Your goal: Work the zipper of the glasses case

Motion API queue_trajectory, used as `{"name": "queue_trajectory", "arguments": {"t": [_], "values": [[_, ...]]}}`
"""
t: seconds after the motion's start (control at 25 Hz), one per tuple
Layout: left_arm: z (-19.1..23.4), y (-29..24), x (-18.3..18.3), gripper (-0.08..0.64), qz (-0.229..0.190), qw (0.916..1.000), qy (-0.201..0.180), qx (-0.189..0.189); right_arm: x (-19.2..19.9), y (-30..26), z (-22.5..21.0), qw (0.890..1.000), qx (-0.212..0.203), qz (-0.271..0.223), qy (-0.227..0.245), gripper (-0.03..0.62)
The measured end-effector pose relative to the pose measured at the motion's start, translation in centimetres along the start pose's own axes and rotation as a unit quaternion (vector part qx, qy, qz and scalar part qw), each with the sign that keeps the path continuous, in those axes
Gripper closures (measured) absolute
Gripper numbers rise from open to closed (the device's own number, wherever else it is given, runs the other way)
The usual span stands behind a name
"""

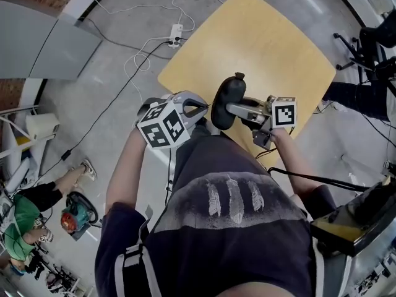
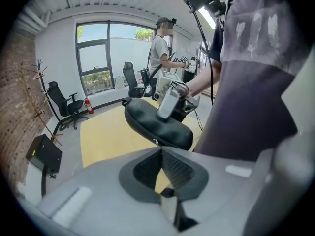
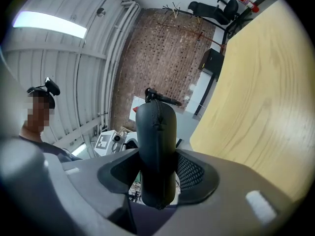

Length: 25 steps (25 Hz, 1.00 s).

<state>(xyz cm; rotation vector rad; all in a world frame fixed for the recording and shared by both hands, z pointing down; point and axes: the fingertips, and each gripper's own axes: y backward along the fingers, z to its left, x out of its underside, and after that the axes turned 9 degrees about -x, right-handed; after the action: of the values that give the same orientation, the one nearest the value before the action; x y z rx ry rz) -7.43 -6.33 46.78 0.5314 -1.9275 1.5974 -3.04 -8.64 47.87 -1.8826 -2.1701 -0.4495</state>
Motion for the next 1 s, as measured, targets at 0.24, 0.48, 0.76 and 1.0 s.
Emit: {"name": "queue_trajectory", "arguments": {"t": [0.24,0.48,0.76,1.0], "values": [[-0.3,-1.8,1.7,0.56,-0.02,0.9969,0.076,-0.002,-1.2,-0.1,-1.7,0.999,0.038,-0.02,-0.029,0.368],[-1.1,-3.5,3.0,0.558,-0.019,0.9937,0.111,0.002,-2.2,0.3,-4.2,0.993,0.082,-0.05,-0.068,0.367],[-1.6,-4.8,3.9,0.557,0.009,0.9942,0.107,0.011,-3.4,1.5,-7.5,0.984,0.143,-0.058,-0.092,0.368],[-2.9,-7.0,3.6,0.558,0.01,0.9896,0.142,0.016,-3.6,2.1,-9.0,0.981,0.134,-0.1,-0.104,0.373]]}}
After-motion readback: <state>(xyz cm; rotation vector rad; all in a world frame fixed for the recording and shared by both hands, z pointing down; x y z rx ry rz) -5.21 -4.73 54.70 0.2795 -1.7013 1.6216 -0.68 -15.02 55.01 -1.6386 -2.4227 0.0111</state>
